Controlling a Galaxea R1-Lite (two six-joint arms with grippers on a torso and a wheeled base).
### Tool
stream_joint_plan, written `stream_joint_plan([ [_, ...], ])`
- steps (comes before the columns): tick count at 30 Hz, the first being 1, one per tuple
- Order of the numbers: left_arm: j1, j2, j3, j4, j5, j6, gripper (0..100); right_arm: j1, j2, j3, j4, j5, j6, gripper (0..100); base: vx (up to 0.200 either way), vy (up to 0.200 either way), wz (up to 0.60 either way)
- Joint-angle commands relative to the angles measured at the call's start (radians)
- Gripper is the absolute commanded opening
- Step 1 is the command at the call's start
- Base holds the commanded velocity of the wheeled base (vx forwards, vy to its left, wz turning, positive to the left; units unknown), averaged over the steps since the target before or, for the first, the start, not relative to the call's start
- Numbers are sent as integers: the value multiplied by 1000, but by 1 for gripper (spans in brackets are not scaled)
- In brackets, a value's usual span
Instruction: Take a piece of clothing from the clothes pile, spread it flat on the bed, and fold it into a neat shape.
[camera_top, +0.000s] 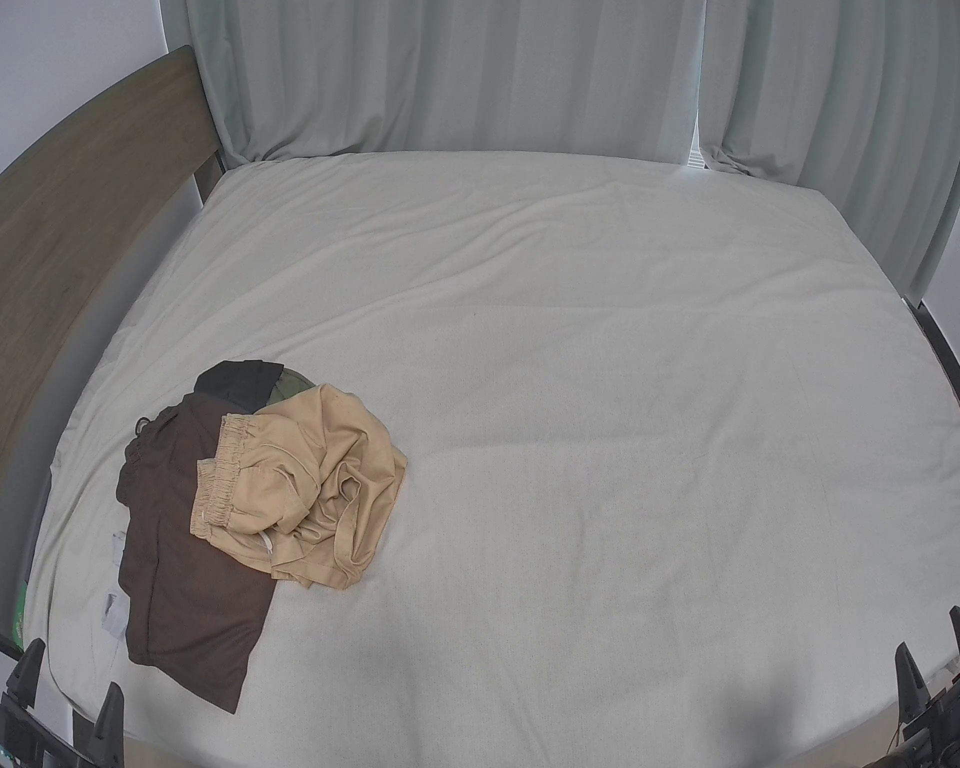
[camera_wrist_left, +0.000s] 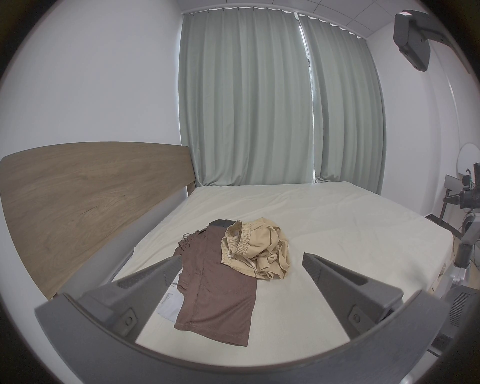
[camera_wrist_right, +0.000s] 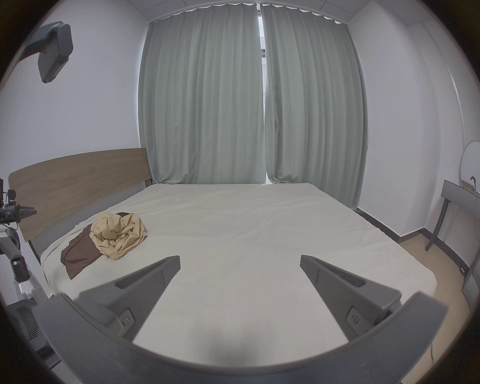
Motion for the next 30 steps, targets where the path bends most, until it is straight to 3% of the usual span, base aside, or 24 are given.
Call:
stream_joint_plan([
  [1,0,-16,18,-2,1,0,100,0,-16,16,0,0,0,100,0,0,0],
  [5,2,-16,18,-4,1,2,100,0,-16,16,0,0,0,100,0,0,0],
  [8,6,-5,-88,-143,2,-10,100,0,-16,16,0,0,0,100,0,0,0],
  [11,10,64,-151,-114,-24,-15,100,-1,-16,16,0,0,0,100,0,0,0],
  [23,-21,105,-159,-76,-78,-61,100,0,-16,16,0,0,2,100,0,0,0],
  [30,-112,229,-196,-76,-205,-204,100,0,-16,16,0,0,0,100,0,0,0],
])
